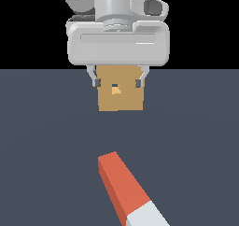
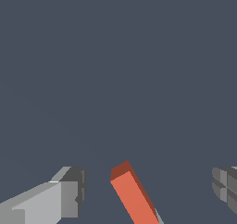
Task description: Insert the peg into the horizontal hole in a box.
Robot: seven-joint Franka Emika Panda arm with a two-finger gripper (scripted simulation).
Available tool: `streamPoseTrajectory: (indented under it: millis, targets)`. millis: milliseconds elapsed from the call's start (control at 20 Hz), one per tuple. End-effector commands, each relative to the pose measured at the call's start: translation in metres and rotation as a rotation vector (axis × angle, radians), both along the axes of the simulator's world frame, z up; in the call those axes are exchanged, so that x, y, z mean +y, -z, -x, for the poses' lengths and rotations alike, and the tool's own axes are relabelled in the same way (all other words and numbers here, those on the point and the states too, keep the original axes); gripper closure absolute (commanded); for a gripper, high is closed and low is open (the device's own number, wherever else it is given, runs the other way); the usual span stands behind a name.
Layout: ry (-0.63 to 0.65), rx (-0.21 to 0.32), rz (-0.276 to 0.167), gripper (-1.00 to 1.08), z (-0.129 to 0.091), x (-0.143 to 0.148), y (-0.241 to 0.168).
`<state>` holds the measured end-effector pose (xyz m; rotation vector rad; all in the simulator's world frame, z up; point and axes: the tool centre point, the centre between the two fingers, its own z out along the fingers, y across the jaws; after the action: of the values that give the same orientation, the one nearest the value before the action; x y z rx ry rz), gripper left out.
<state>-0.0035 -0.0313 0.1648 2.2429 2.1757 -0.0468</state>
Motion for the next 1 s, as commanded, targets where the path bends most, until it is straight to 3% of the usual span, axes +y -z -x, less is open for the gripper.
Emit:
streamPoseTrajectory:
  millis: [0, 500, 950]
  targets:
    - [0.0, 0.0, 0.0, -0.92, 0.0, 0.0, 0.0]
    - [-0.037, 0.0, -0.002, -0.92, 0.001, -0.016, 0.007]
    - [-0.134, -0.001, -0.009, -0.92, 0.0, -0.058, 0.024]
